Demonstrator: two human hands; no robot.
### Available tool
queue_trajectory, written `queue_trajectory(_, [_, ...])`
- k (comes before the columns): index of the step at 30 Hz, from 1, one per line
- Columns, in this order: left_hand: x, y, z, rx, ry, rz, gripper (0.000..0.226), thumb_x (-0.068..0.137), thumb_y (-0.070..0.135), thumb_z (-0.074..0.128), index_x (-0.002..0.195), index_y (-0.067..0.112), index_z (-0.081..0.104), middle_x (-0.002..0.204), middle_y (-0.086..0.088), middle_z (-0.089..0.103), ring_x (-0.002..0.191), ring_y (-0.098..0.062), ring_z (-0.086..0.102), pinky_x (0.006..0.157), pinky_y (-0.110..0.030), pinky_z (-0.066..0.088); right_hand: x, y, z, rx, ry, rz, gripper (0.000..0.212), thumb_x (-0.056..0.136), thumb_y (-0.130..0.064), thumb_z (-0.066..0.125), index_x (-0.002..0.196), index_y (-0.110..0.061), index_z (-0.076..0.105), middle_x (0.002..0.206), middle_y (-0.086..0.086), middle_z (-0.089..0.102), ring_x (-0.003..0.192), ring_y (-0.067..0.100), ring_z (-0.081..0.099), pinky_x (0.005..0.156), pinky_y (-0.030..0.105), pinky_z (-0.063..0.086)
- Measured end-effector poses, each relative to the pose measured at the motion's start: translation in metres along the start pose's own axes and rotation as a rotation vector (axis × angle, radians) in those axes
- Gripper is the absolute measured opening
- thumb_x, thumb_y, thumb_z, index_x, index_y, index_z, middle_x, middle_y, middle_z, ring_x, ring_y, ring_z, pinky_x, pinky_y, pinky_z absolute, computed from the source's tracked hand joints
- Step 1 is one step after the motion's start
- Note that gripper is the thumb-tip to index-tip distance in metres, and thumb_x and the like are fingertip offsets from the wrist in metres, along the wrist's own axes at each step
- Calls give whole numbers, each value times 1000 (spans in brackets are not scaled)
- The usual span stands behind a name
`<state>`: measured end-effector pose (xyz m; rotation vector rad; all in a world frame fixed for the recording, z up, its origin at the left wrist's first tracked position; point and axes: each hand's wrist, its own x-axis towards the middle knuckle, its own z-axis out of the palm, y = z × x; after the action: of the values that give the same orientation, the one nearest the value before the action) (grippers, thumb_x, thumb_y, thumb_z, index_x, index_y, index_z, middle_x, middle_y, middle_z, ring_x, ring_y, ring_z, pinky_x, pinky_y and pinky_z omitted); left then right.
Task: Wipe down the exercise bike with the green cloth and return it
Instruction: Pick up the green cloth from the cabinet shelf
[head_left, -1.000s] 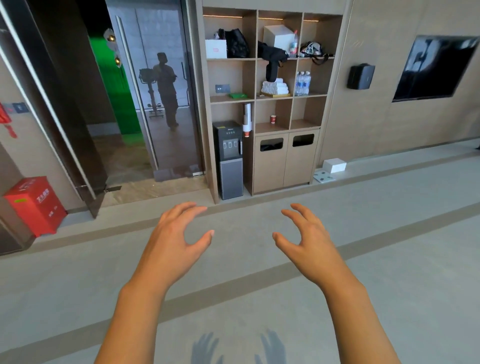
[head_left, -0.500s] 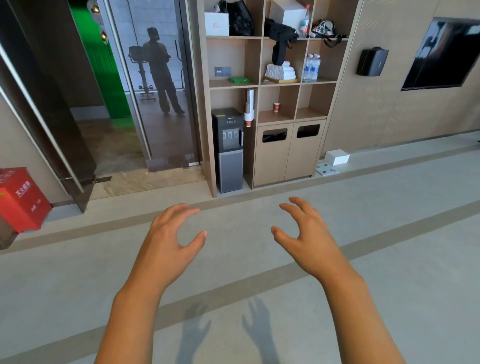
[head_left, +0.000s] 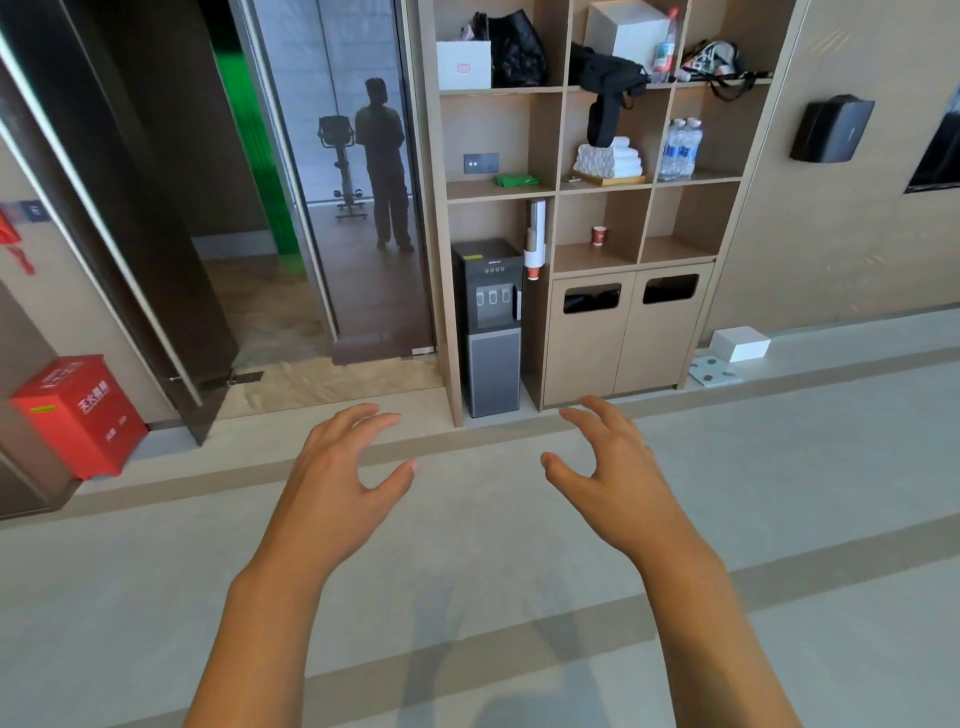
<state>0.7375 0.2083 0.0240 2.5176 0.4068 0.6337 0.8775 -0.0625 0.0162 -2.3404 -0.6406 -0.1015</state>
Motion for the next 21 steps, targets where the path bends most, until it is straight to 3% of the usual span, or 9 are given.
queue_trajectory(12, [110, 62, 87, 92, -55, 19, 50, 94, 51, 69, 142, 40, 58, 152, 20, 46, 146, -7, 36, 116, -28, 31, 102, 100, -17, 68, -18, 23, 63, 98, -57, 61, 155, -35, 45, 169, -11, 29, 156, 18, 26, 124, 47, 30])
queue_trajectory(16, [150, 75, 116, 92, -76, 61, 48, 94, 48, 70, 140, 39, 60, 149, 18, 50, 143, -10, 40, 118, -37, 39, 130, 131, -19, 21, -12, 64, 63, 98, -59, 59, 155, -35, 44, 170, -11, 27, 156, 18, 25, 125, 47, 28])
queue_trajectory(21, [195, 73, 153, 74, -96, 74, 48, 94, 48, 69, 140, 41, 59, 150, 21, 48, 143, -7, 38, 116, -32, 35, 174, 156, -13, -40, -14, 88, 65, 98, -61, 56, 156, -34, 43, 170, -11, 26, 157, 17, 23, 126, 47, 25])
